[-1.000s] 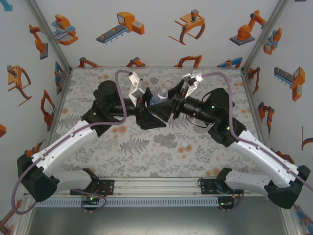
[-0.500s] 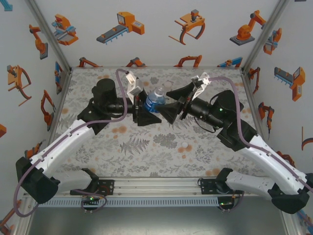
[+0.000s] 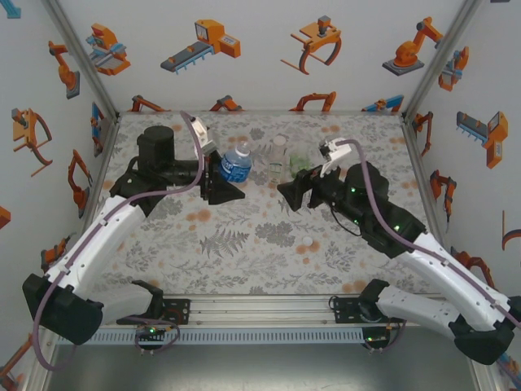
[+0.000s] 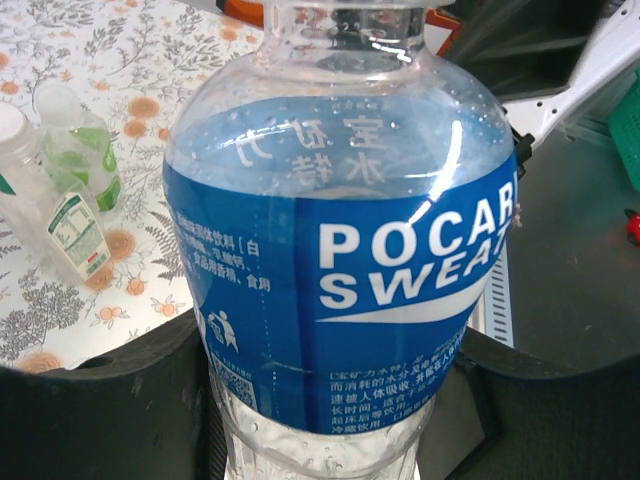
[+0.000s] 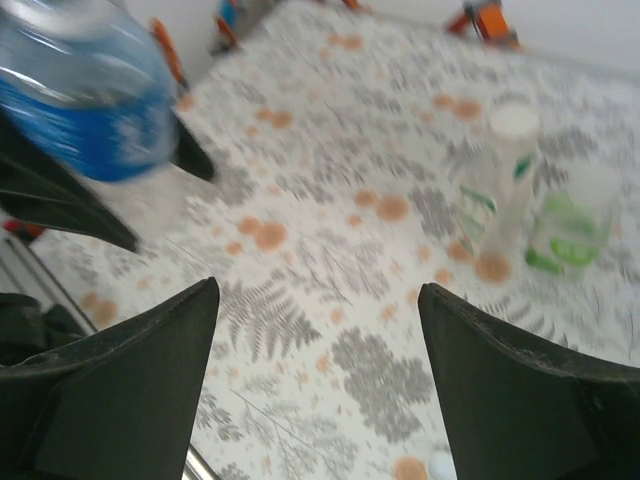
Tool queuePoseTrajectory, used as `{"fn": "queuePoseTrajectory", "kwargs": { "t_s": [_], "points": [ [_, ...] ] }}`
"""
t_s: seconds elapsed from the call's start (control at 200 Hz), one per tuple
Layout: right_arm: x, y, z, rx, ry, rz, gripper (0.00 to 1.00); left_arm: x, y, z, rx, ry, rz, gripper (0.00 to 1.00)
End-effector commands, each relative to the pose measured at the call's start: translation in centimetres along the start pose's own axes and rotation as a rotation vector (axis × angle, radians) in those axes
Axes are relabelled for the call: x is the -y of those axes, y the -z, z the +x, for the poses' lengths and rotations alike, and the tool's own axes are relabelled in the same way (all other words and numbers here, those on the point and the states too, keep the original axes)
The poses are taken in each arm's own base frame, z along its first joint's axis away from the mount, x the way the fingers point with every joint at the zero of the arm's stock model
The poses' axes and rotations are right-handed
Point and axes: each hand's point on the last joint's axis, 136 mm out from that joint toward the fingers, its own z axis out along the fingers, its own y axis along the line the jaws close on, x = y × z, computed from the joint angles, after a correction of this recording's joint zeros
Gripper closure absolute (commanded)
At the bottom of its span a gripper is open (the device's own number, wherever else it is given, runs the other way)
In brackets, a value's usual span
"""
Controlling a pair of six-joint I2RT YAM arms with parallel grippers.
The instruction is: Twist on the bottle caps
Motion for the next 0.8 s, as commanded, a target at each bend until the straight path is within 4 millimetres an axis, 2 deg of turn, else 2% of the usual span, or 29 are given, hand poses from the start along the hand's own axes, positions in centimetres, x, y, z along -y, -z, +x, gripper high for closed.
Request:
{"fn": "queuePoseTrajectory", "kwargs": {
  "t_s": [0.0,0.145,0.22,0.391,0.476,0.591,0.791],
  "points": [
    [3.2,-1.0,4.7,-0.126,-0.088,0.125,0.29,0.8,0.5,0.0,-0.009,-0.061,0.058,0.98],
    [5.4,-2.1,9.9,-0.245,-0.16,0.193,0.31,0.8,0.8,0.6,0.027,-0.09,0.08,0.95],
    [6.8,-2.3,12.6,-0.308,-0.199,0.244,0.32,0.5,0.8,0.9,0.036,-0.08,0.078,1.0],
    [9.5,-2.0,18.1,-0.437,-0.269,0.365,0.36,-2.0,0.4,3.3,-0.03,-0.027,-0.033,1.0],
    [10.7,-1.6,20.5,-0.494,-0.303,0.423,0.39,-2.6,0.5,4.0,-0.064,-0.029,-0.075,1.0],
    [11.6,-1.5,22.9,-0.565,-0.352,0.475,0.44,-3.5,0.8,4.5,-0.076,-0.041,-0.147,1.0],
    [11.5,-2.5,25.3,-0.702,-0.366,0.49,0.44,-4.2,1.1,4.8,-0.078,-0.053,-0.203,1.0]
  ]
}}
